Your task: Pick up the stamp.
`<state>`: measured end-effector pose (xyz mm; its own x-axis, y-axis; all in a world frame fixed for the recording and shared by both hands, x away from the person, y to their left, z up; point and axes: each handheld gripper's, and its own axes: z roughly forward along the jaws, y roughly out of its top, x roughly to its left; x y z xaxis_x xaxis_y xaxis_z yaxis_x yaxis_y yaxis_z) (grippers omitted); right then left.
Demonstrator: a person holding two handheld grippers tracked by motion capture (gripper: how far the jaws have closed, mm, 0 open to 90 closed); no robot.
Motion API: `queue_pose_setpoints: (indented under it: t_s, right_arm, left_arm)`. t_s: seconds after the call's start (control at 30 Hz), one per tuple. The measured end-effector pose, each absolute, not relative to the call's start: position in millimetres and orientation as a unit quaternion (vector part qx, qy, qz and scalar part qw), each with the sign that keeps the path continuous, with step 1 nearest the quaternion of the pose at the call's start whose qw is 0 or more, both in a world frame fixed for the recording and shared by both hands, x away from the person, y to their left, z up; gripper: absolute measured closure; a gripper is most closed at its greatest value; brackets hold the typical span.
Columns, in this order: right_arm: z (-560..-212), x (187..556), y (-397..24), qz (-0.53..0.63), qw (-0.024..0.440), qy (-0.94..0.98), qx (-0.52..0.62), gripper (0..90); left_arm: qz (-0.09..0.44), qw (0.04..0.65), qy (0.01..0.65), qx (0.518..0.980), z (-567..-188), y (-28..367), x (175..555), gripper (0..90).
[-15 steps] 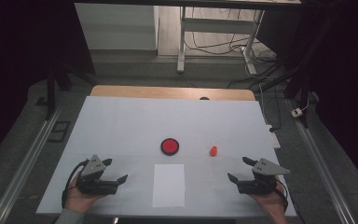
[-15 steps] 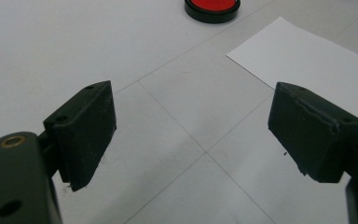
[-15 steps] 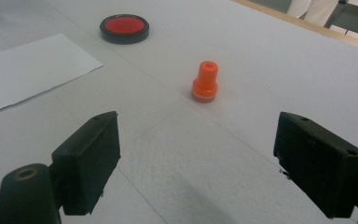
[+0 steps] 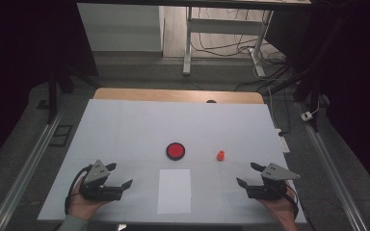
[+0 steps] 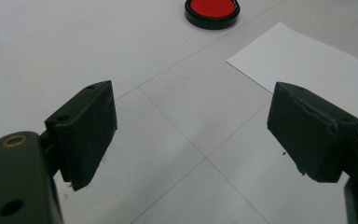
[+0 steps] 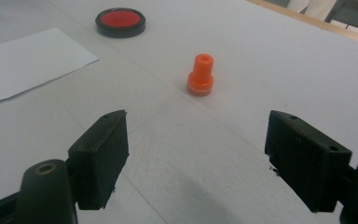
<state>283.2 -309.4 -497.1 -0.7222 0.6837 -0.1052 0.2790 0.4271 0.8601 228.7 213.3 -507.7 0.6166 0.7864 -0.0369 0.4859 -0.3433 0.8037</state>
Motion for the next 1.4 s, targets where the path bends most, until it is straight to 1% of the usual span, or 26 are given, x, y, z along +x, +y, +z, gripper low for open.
queue_pose_setpoints:
  t_s: [0.2, 0.73, 1.4]
  right_arm:
    - [-498, 283, -311, 0.451, 0.222, 0.81, 0.302, 22.5]
    - [-497, 284, -311, 0.453, 0.218, 0.809, 0.304, 24.3]
    - [-482, 297, -292, 0.461, 0.217, 0.806, 0.301, 25.4]
  left_arm:
    - [0.181, 0.419, 0.398, 0.796, -506, 214, 228, 16.3]
    - [0.177, 0.416, 0.386, 0.804, -507, 210, 233, 17.0]
    - [0.177, 0.415, 0.385, 0.805, -508, 209, 236, 17.6]
